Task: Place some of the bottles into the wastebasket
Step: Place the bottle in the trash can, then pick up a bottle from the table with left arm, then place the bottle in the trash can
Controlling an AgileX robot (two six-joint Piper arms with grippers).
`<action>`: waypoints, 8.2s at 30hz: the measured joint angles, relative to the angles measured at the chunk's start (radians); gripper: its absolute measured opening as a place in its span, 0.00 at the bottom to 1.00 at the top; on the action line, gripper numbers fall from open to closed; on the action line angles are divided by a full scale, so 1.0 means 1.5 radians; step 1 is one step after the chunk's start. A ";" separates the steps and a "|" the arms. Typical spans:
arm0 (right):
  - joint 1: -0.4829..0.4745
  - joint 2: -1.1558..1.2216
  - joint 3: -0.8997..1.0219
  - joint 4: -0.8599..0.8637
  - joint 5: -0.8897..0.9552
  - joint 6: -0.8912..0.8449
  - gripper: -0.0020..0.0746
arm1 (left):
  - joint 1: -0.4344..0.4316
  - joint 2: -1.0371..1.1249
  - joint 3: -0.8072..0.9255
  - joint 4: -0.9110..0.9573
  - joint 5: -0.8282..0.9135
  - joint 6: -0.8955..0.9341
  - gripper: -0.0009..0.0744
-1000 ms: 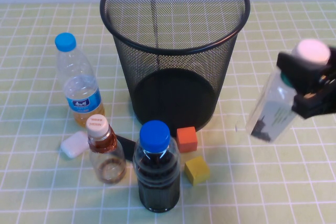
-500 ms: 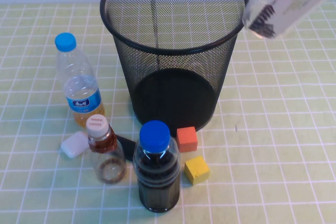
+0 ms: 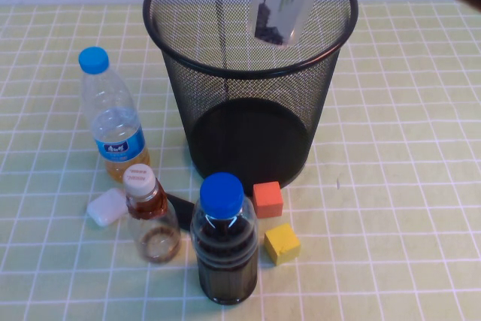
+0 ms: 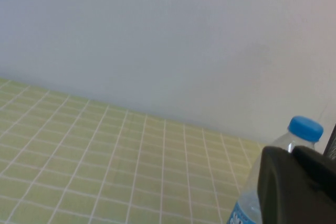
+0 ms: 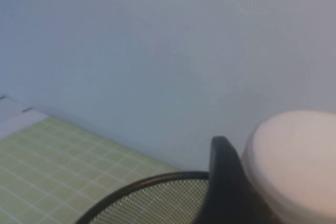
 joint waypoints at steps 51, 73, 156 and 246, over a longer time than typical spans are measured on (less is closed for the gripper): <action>0.000 -0.167 0.016 -0.081 0.313 -0.030 0.17 | -0.387 0.418 -0.138 -0.082 0.047 0.184 0.51; 0.000 -0.490 0.579 -0.049 0.166 -0.028 0.02 | -0.391 0.599 -0.138 -0.023 -0.091 0.189 0.52; 0.000 -0.490 0.580 0.028 0.239 -0.025 0.02 | -0.365 0.967 -0.573 -0.129 0.513 0.662 0.67; 0.000 -0.490 0.580 -0.013 0.231 -0.025 0.02 | -0.365 0.879 -0.782 -0.269 0.091 0.509 0.58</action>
